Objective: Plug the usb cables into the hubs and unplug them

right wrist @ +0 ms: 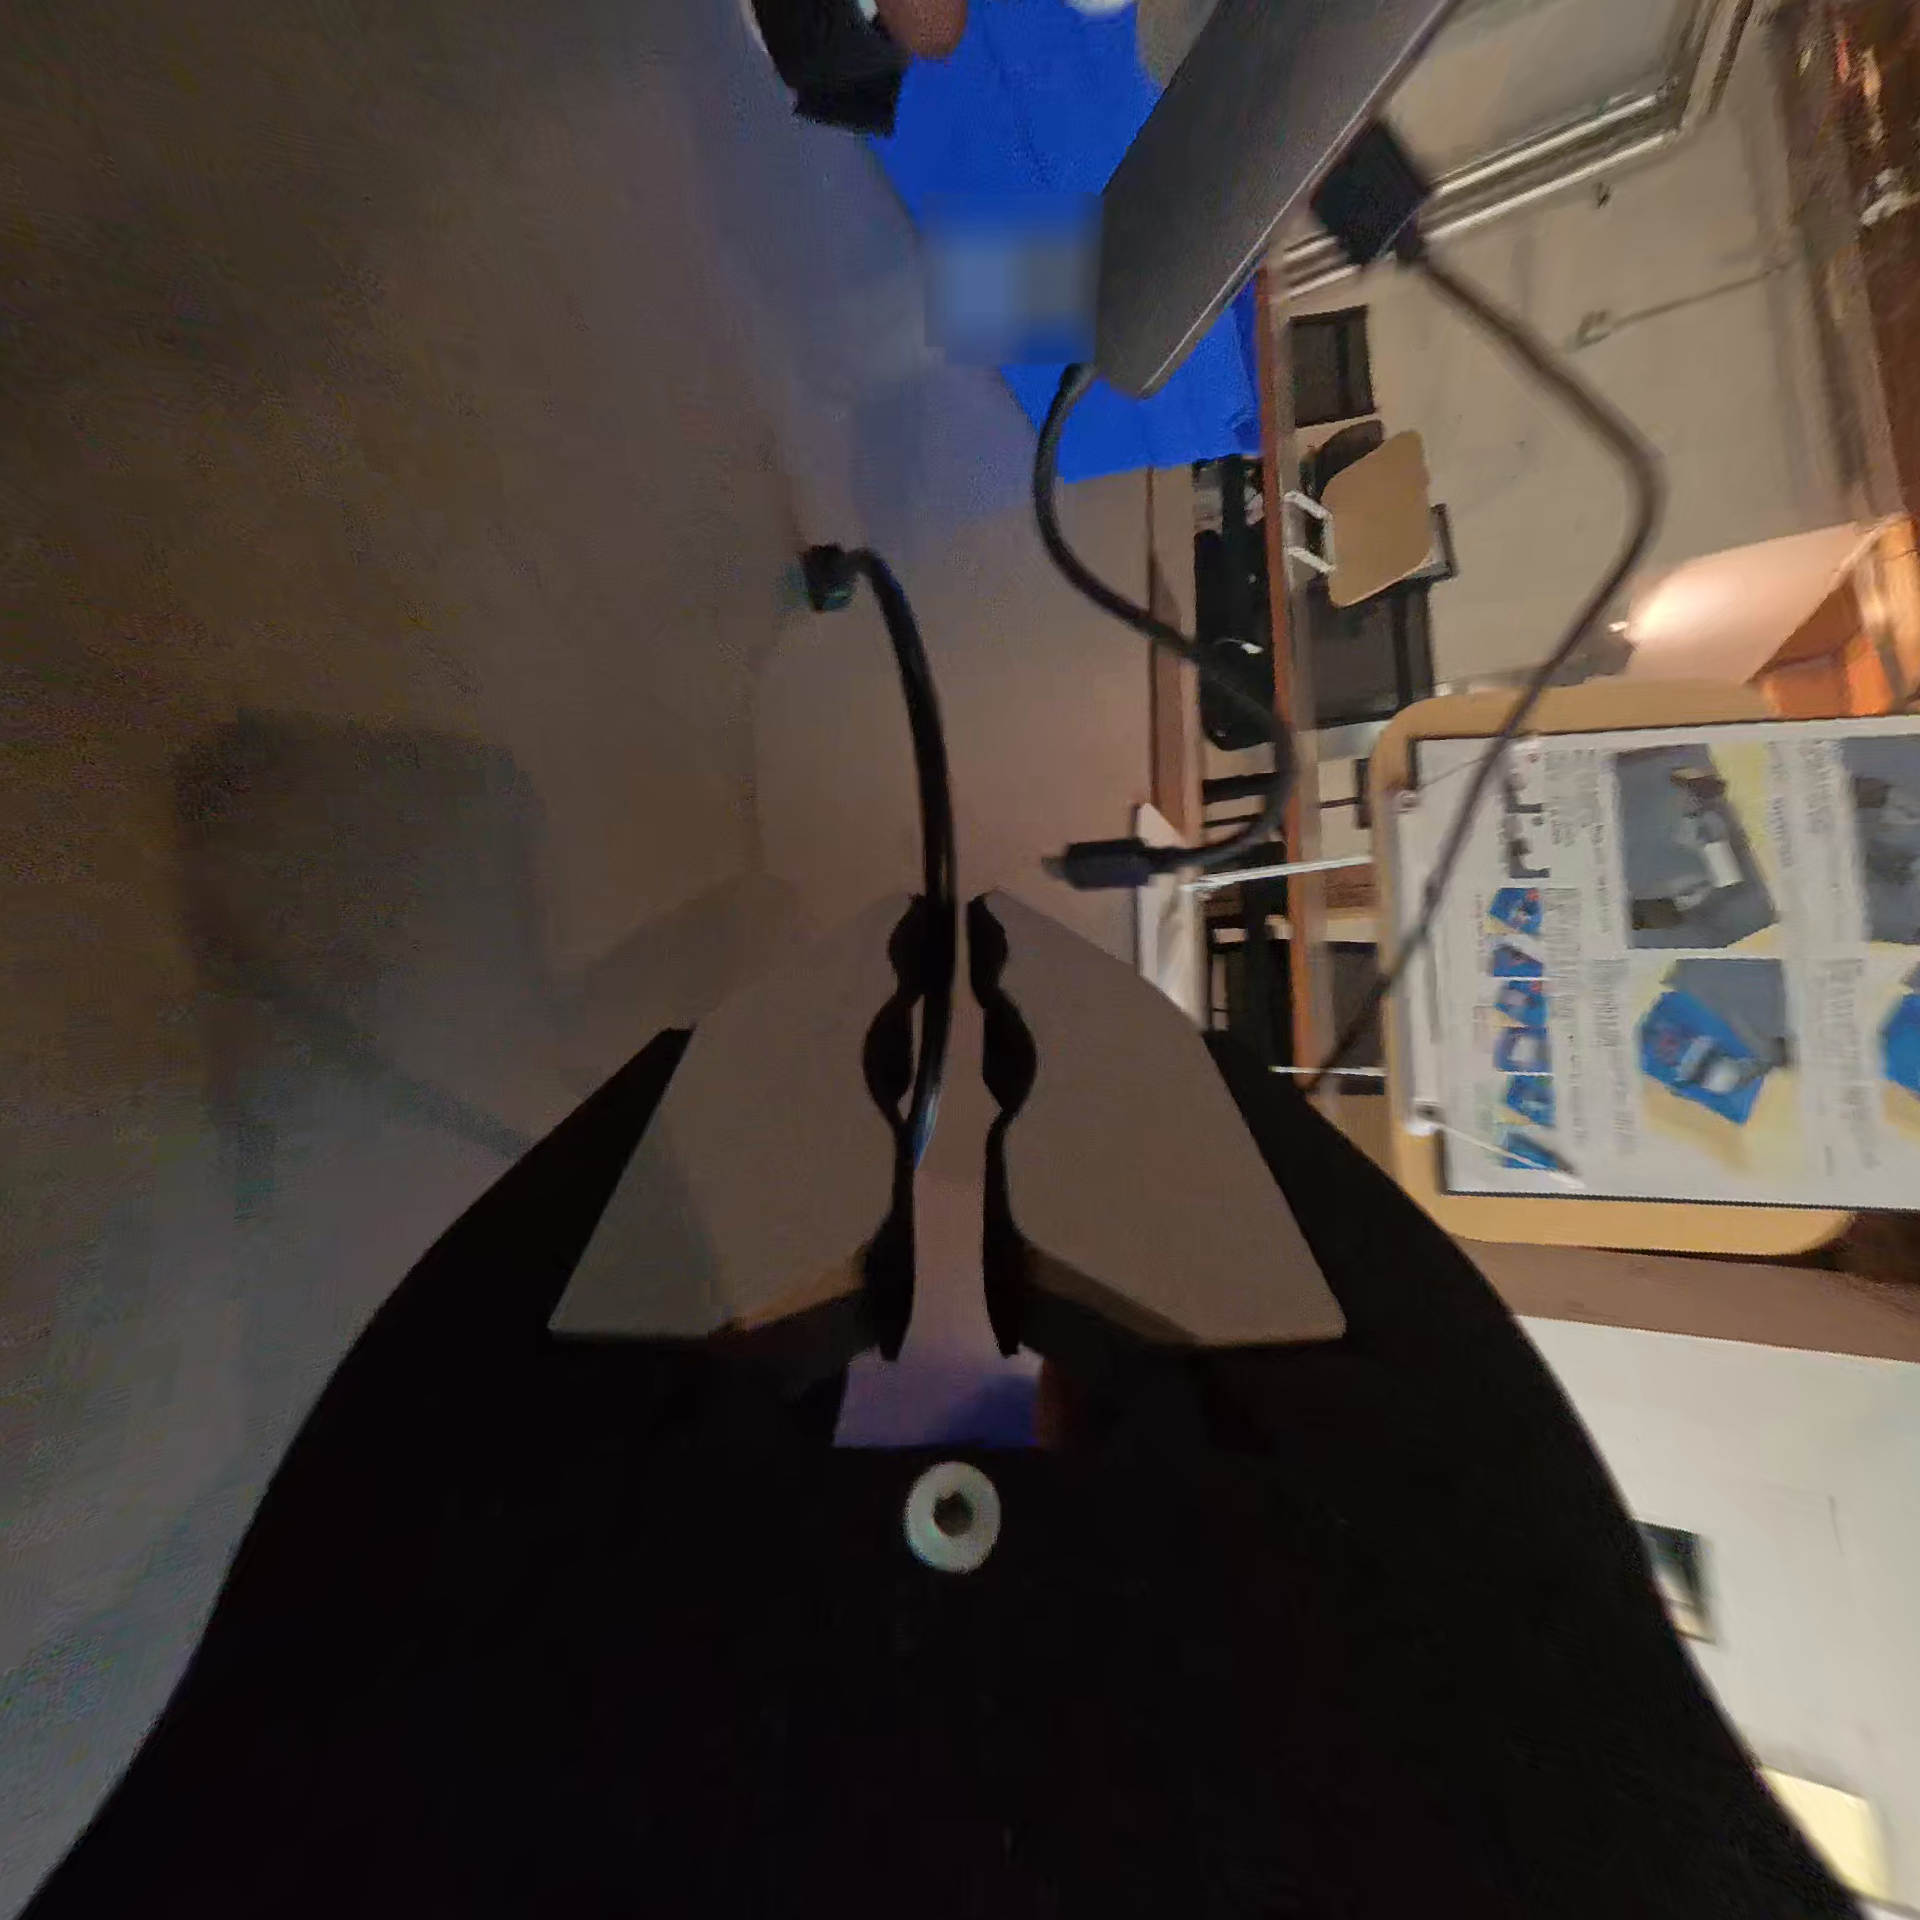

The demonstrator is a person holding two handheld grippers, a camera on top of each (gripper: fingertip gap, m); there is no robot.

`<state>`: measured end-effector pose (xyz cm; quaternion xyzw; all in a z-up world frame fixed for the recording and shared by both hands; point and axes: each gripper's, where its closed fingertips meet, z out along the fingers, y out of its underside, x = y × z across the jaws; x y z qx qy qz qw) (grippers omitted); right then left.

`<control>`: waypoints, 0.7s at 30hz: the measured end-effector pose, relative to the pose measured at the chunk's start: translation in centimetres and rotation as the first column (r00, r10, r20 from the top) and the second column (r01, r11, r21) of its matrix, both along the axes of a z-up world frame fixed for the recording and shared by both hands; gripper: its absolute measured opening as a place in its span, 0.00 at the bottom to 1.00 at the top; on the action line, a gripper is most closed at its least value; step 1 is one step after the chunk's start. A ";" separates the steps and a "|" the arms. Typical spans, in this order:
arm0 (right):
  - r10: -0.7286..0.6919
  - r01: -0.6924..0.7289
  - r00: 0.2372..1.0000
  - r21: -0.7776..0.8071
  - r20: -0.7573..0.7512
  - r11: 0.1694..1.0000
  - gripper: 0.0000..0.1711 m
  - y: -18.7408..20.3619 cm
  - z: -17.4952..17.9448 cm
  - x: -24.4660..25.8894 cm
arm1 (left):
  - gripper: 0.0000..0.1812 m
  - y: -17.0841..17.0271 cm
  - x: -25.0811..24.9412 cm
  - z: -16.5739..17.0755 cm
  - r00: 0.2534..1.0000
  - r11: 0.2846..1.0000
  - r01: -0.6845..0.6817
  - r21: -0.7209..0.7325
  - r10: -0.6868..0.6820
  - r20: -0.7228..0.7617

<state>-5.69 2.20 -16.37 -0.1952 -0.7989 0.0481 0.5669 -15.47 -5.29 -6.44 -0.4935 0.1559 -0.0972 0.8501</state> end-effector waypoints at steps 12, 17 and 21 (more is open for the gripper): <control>0.136 -0.296 0.947 -0.625 -0.291 0.722 0.22 -6.9 8.4 -2.6 | 0.07 -2.1 0.0 2.0 0.959 0.971 0.190 0.145 -0.215 0.184; 0.107 -0.166 0.986 -0.851 -0.130 0.498 0.40 -9.0 4.6 -6.2 | 0.07 -2.9 1.1 2.9 0.924 0.940 0.275 0.202 -0.316 0.214; 0.128 -0.297 0.955 -0.822 -0.269 0.485 0.24 -9.1 5.7 -6.9 | 0.07 -3.4 2.7 3.2 0.878 0.895 0.376 0.239 -0.427 0.218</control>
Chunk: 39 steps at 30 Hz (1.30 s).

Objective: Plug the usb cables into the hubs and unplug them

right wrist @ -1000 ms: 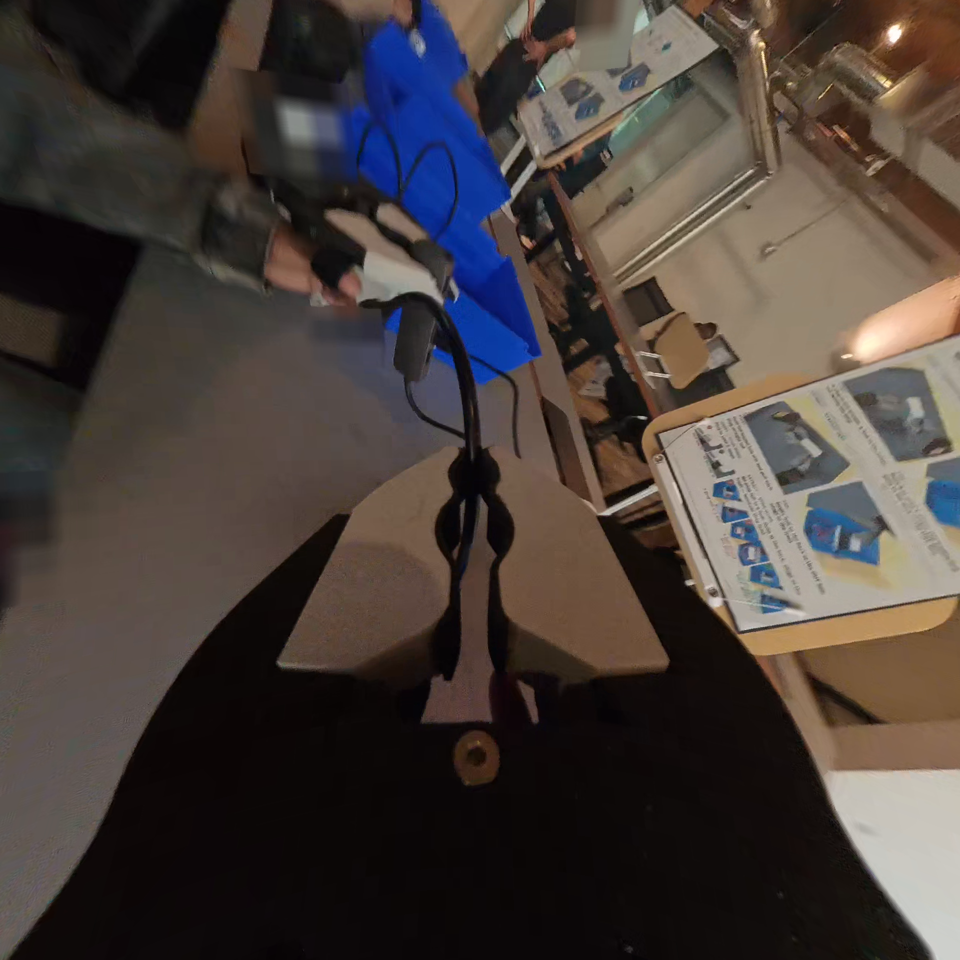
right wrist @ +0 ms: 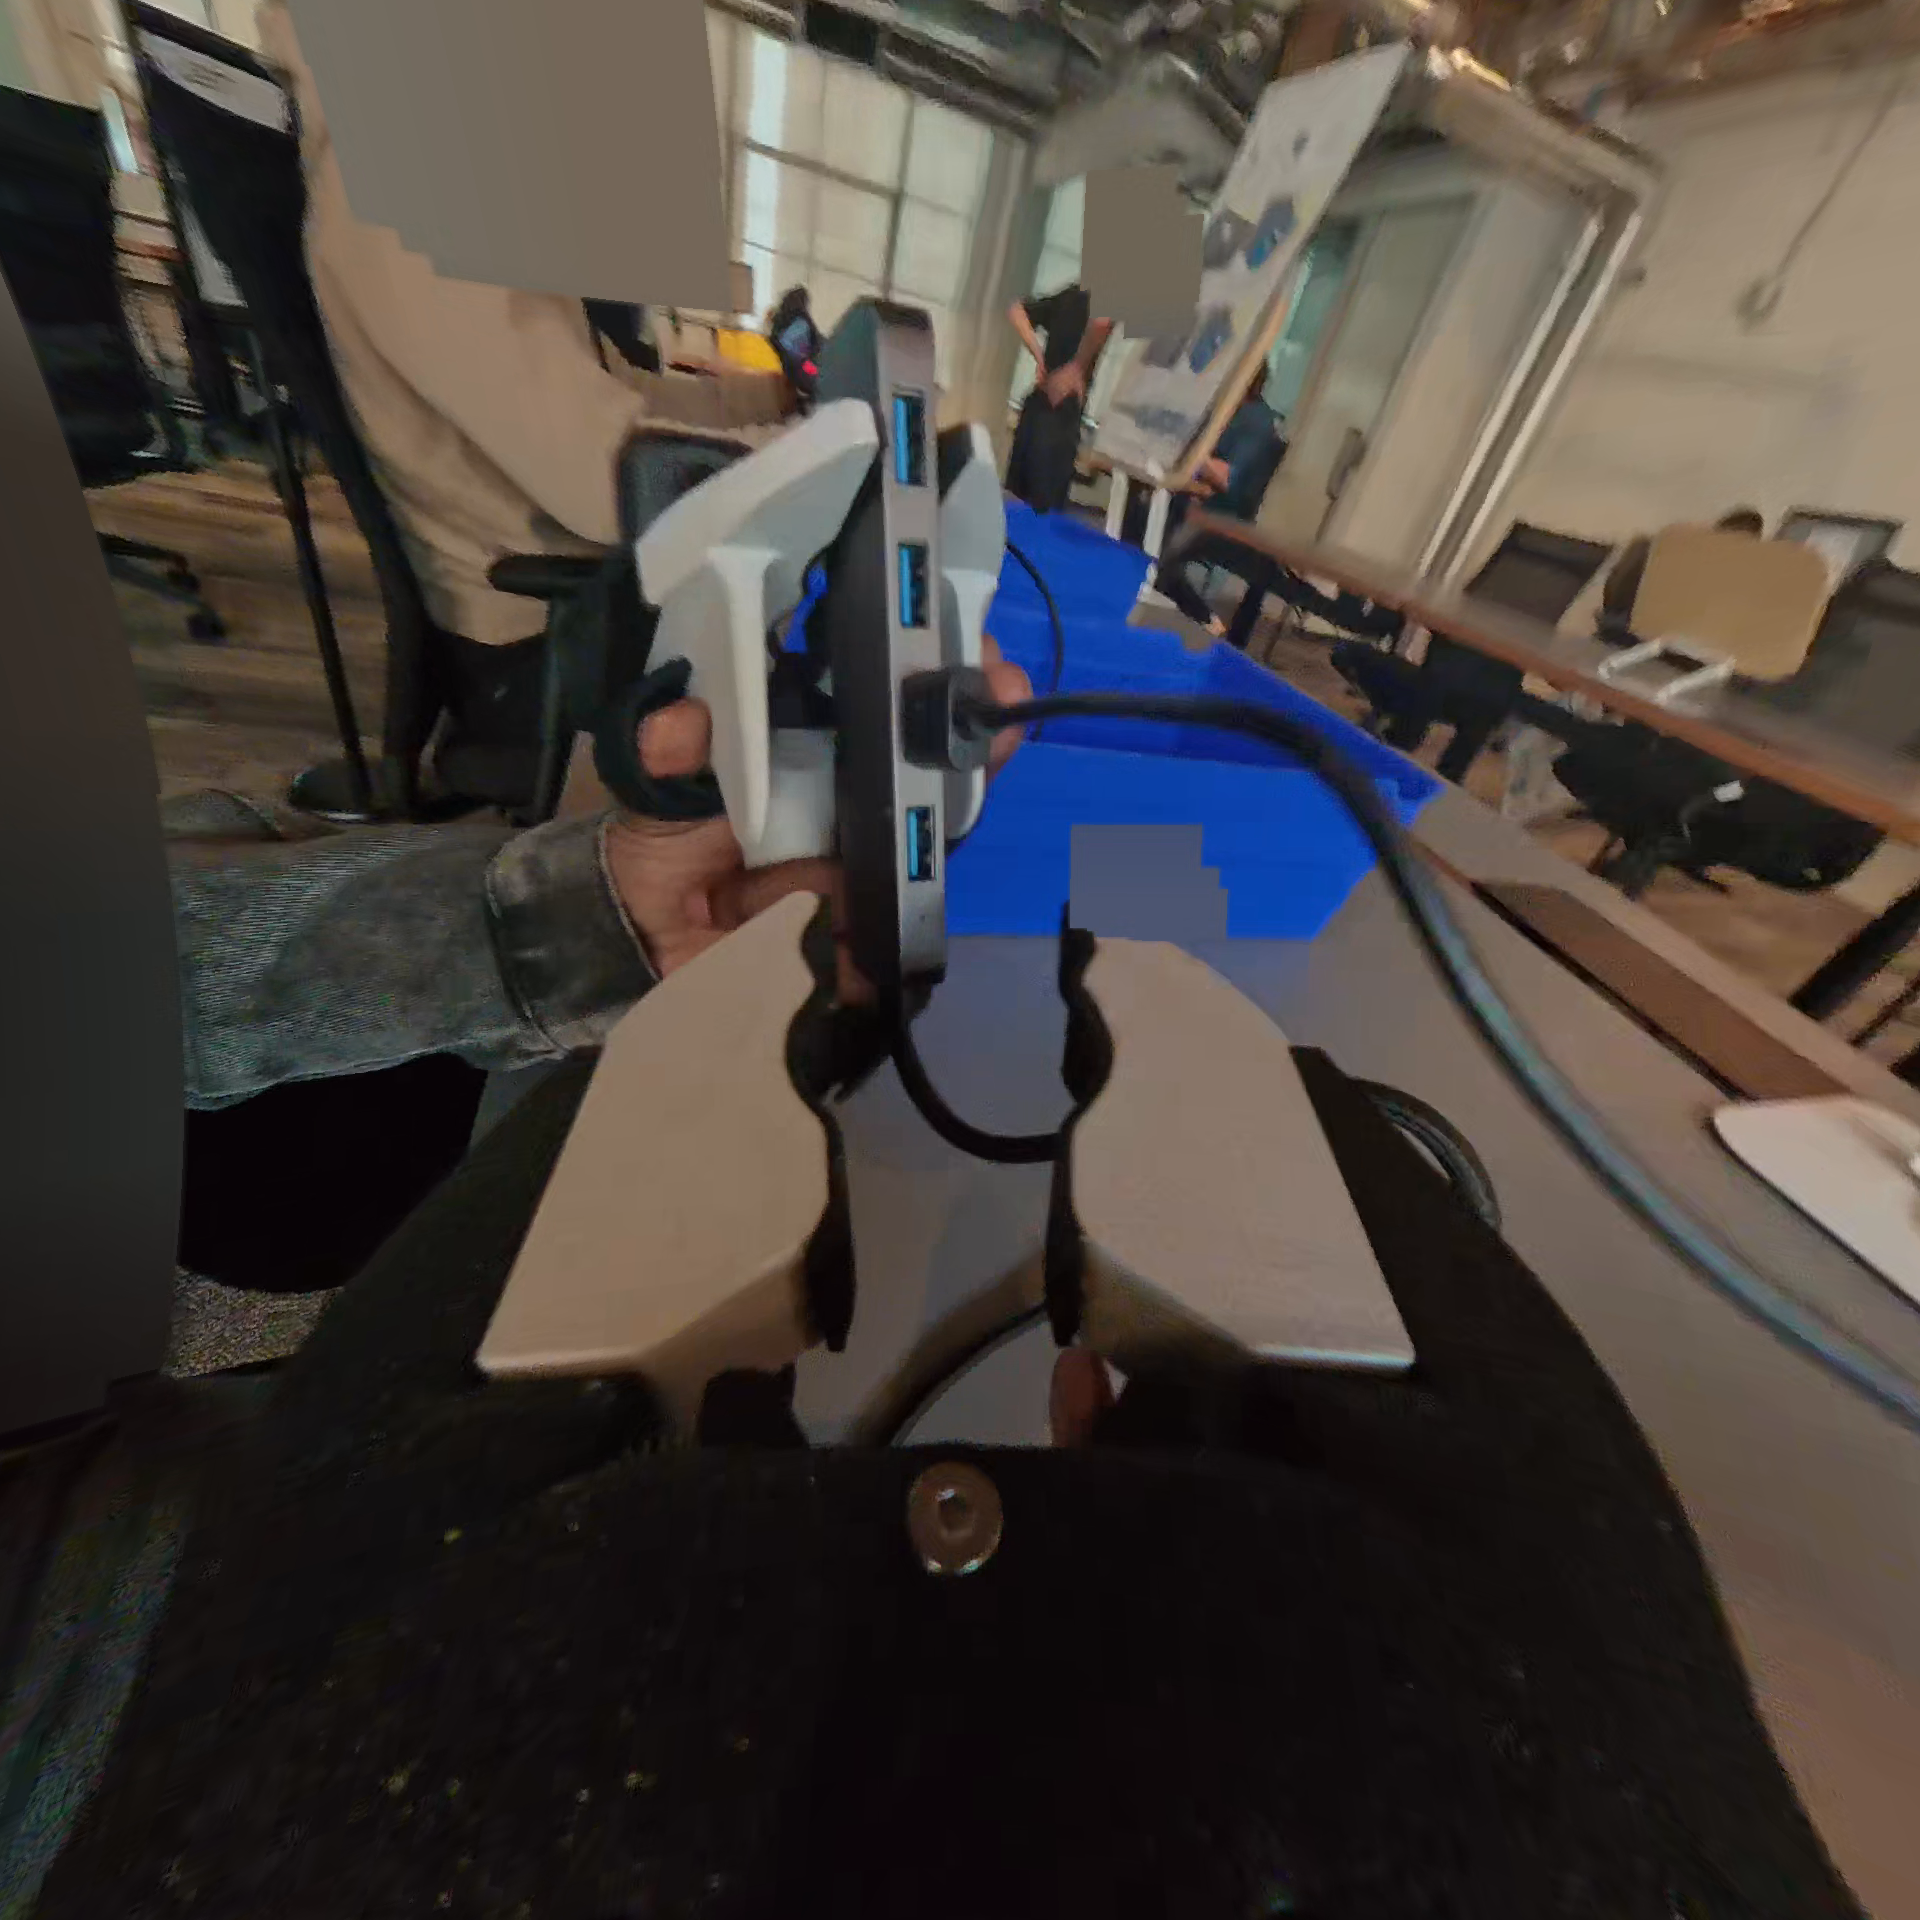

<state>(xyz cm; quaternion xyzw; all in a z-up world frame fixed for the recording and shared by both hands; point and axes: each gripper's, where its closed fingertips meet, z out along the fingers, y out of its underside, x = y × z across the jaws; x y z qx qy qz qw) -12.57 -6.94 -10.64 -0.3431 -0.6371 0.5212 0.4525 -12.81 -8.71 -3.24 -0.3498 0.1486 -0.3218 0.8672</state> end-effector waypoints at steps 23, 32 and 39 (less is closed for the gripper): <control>-0.351 0.156 0.936 0.843 0.040 0.514 0.06 7.7 -2.6 4.8 | 0.32 3.7 3.0 -6.7 0.724 0.900 -0.388 -0.200 0.164 -0.670; -0.437 0.081 0.895 0.929 0.092 0.362 0.07 9.2 -4.3 5.6 | 0.30 6.6 5.3 -11.6 0.242 0.773 -0.624 0.113 0.329 -0.913; -0.444 0.012 0.888 0.960 0.118 0.279 0.07 8.8 -5.6 5.5 | 0.50 8.3 5.7 -14.0 0.162 0.720 -0.687 0.100 0.286 -0.944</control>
